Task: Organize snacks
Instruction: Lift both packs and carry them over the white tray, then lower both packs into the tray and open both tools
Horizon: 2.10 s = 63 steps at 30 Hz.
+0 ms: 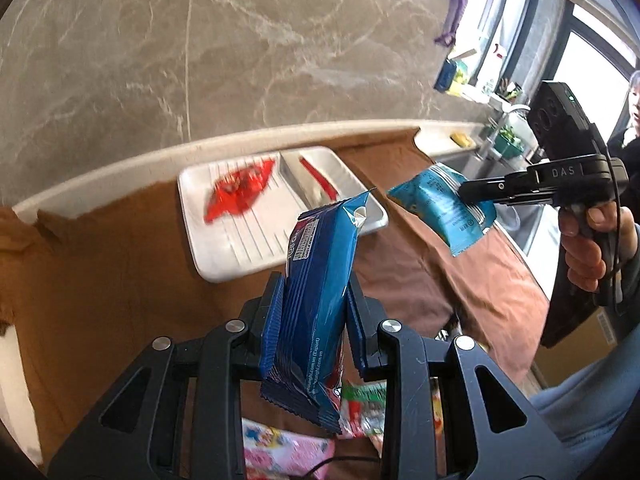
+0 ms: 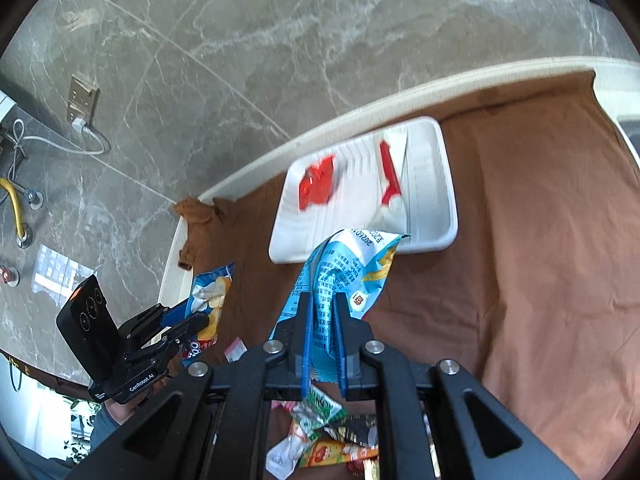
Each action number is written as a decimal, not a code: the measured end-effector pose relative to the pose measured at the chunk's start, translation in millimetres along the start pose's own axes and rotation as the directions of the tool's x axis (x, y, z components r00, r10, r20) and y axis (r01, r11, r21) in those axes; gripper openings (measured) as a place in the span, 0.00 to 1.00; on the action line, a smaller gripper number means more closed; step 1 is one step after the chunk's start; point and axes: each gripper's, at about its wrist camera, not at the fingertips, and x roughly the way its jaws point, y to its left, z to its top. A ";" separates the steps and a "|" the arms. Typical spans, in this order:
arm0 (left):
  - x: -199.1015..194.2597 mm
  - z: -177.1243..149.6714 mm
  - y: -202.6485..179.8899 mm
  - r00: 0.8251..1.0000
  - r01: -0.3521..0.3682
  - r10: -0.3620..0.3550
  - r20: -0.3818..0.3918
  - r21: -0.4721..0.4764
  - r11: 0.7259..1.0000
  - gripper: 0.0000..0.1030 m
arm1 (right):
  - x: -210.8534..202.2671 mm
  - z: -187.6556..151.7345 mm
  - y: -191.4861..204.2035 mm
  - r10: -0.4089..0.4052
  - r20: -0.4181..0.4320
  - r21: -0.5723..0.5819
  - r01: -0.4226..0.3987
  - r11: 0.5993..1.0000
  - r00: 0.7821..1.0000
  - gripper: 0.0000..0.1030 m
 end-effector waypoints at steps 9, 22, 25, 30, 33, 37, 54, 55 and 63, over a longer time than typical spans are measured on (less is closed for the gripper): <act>21.9 56.9 22.2 0.998 -0.037 0.036 0.054 0.003 0.999 0.26 | 2.6 52.6 11.6 -0.006 0.061 -0.065 0.010 0.998 0.998 0.11; 85.9 102.7 61.6 0.995 -0.090 0.091 0.031 -0.033 0.995 0.26 | 34.8 120.1 12.3 -0.053 0.073 -0.144 0.064 0.988 0.996 0.11; 97.8 102.4 71.2 0.994 -0.103 0.104 0.024 -0.055 0.993 0.26 | 50.6 126.9 9.7 -0.061 0.055 -0.151 0.069 0.986 0.997 0.11; 119.2 98.4 81.1 0.993 -0.114 0.114 0.003 -0.074 0.991 0.26 | 82.7 129.4 6.8 -0.079 0.009 -0.164 0.079 0.983 0.997 0.11; 128.9 94.0 85.2 0.993 -0.119 0.118 -0.009 -0.084 0.989 0.26 | 100.0 128.8 5.3 -0.085 -0.016 -0.171 0.081 0.982 0.996 0.11; 142.6 91.8 93.1 0.992 -0.126 0.124 -0.021 -0.105 0.986 0.26 | 120.2 128.0 5.7 -0.103 -0.041 -0.190 0.094 0.977 0.994 0.11; 184.1 75.5 98.6 0.988 -0.138 0.131 -0.077 -0.110 0.984 0.26 | 184.1 114.1 -16.4 -0.212 -0.128 -0.211 0.183 0.960 0.969 0.11; 185.0 75.0 99.0 0.988 -0.139 0.131 -0.078 -0.109 0.984 0.26 | 186.2 113.2 -17.4 -0.216 -0.130 -0.212 0.186 0.959 0.968 0.11; 190.2 70.2 100.8 0.988 -0.136 0.126 -0.090 -0.114 0.984 0.26 | 203.1 102.9 -22.1 -0.238 -0.156 -0.233 0.199 0.952 0.959 0.11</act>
